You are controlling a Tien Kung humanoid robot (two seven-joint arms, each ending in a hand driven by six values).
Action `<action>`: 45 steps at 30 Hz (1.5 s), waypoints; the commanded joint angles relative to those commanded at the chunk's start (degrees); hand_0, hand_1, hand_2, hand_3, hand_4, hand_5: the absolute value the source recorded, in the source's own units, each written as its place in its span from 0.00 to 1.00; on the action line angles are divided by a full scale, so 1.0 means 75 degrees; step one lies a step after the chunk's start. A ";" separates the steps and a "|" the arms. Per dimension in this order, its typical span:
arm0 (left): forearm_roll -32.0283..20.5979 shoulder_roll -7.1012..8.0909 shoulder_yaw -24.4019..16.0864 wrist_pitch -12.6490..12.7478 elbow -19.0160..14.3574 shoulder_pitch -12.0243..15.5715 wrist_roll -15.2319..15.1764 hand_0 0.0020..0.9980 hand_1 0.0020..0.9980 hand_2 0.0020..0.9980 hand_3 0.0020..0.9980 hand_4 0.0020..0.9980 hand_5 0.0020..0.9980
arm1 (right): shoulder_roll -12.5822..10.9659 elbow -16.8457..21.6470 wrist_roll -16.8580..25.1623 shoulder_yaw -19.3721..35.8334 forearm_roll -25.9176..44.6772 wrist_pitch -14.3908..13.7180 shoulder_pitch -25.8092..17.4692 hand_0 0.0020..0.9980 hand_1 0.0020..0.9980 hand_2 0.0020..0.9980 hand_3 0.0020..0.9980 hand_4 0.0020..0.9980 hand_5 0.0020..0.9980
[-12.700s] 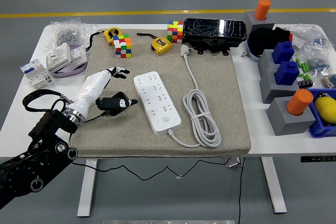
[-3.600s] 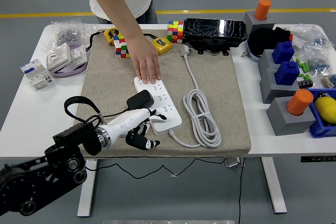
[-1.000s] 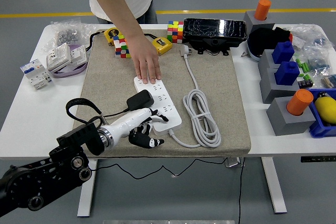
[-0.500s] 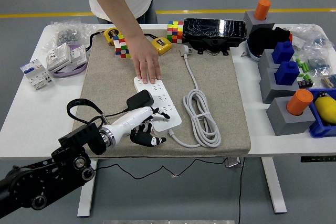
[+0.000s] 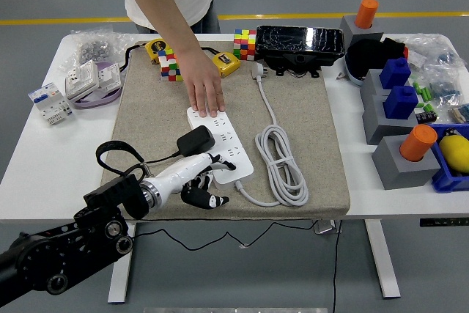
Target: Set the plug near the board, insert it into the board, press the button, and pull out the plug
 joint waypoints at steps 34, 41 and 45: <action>0.0024 -0.0259 -0.0861 0.2373 0.1036 -0.0158 -0.1433 0.81 0.83 0.79 0.80 1.00 0.36 | -0.0012 -0.0002 0.0001 -0.0009 0.0016 0.0000 0.0006 0.53 0.63 0.59 0.54 0.88 0.40; 0.0179 -0.0318 -0.0670 0.2388 0.1313 -0.0165 -0.1314 0.80 0.82 0.78 0.80 1.00 0.39 | -0.0019 0.0006 0.0004 -0.0060 0.0026 0.0001 0.0024 0.53 0.63 0.59 0.53 0.88 0.40; 0.0223 -0.0356 -0.0584 0.2445 0.1451 -0.0231 -0.1214 0.72 0.72 0.70 0.76 1.00 0.32 | -0.0044 0.0009 0.0005 -0.0078 0.0026 -0.0002 0.0036 0.53 0.63 0.59 0.54 0.88 0.40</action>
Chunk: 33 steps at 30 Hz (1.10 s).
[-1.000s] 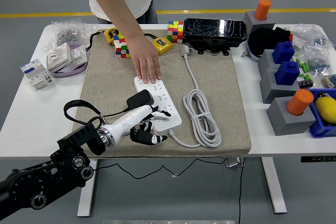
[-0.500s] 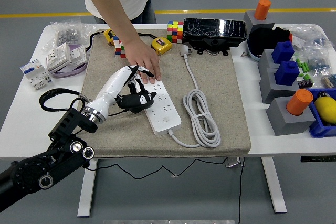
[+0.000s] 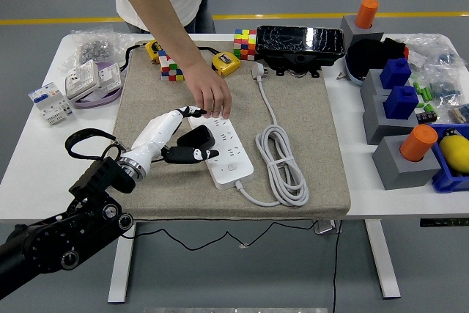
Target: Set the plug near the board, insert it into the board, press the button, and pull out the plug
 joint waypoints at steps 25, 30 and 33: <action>-0.0093 -0.0301 0.0270 0.0525 0.0564 -0.0239 -0.0048 0.35 0.39 0.46 0.54 0.63 0.00 | 0.0011 0.0000 0.0002 0.0013 -0.0005 0.0002 -0.0026 0.53 0.63 0.59 0.54 0.88 0.40; -0.0186 -0.0293 0.0231 0.0613 0.0510 -0.0207 -0.0249 0.35 0.39 0.45 0.53 0.62 0.00 | 0.0019 0.0013 0.0005 0.0037 -0.0010 -0.0001 -0.0033 0.53 0.63 0.59 0.54 0.88 0.40; -0.0220 -0.0287 0.0202 0.0655 0.0471 -0.0181 -0.0356 0.35 0.39 0.45 0.53 0.62 0.00 | 0.0033 0.0004 0.0003 0.0039 -0.0010 0.0004 -0.0059 0.53 0.63 0.59 0.54 0.88 0.40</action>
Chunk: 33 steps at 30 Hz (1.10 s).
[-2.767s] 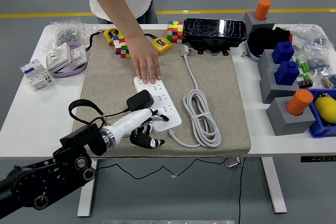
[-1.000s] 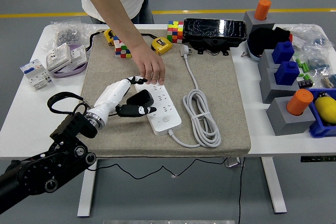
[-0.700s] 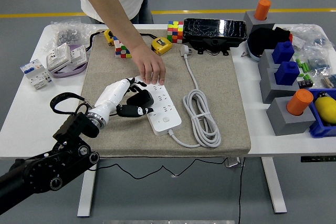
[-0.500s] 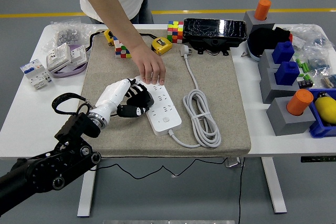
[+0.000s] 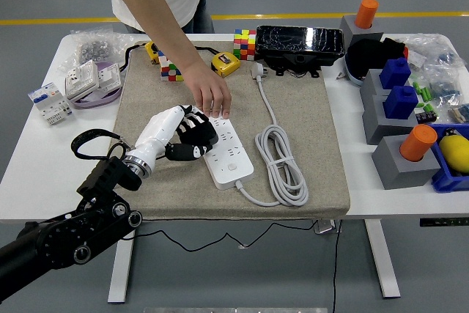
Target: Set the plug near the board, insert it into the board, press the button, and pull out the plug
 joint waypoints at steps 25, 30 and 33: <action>0.0244 0.0137 -0.0936 0.0101 0.0483 0.0230 -0.0392 0.35 0.39 0.45 0.53 0.60 0.00 | 0.0038 0.0004 0.0002 0.0028 0.0001 -0.0001 0.0007 0.53 0.63 0.59 0.54 0.88 0.40; 0.0284 0.0148 -0.0950 0.0034 0.0627 0.0260 -0.0277 0.37 0.40 0.46 0.54 0.60 0.00 | 0.0032 0.0003 0.0000 -0.0004 0.0006 0.0003 0.0000 0.53 0.63 0.59 0.54 0.88 0.40; 0.0318 0.0142 -0.0914 -0.0008 0.0701 0.0254 -0.0197 0.44 0.47 0.51 0.57 0.66 0.00 | 0.0022 0.0004 0.0000 -0.0021 0.0009 0.0003 0.0014 0.53 0.63 0.59 0.54 0.88 0.40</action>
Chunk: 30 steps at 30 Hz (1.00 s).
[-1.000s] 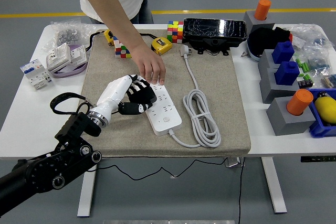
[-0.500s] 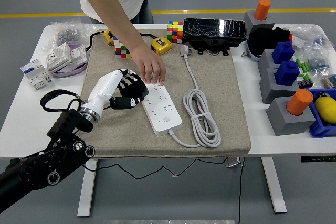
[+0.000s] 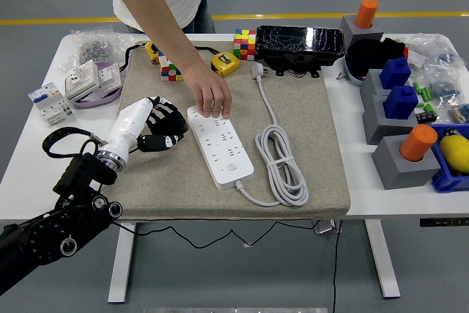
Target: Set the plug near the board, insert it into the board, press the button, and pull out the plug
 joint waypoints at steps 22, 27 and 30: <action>0.0271 0.0013 -0.0005 -0.0179 0.0045 0.0032 0.0398 0.68 0.75 0.74 0.70 0.90 0.07 | -0.0022 0.0015 0.0002 -0.0044 0.0011 -0.0002 -0.0009 0.53 0.63 0.59 0.54 0.88 0.40; 0.0361 0.0006 -0.0111 -0.0198 0.0000 0.0059 0.0470 0.70 0.79 0.79 0.77 0.94 0.11 | 0.0009 0.0011 0.0002 -0.0005 0.0007 0.0002 -0.0006 0.53 0.63 0.59 0.54 0.88 0.40; 0.0376 0.0012 -0.0202 -0.0198 -0.0052 0.0091 0.0470 0.71 0.81 0.81 0.79 0.98 0.16 | 0.0007 0.0014 0.0002 0.0011 0.0003 -0.0001 -0.0011 0.53 0.63 0.59 0.54 0.88 0.40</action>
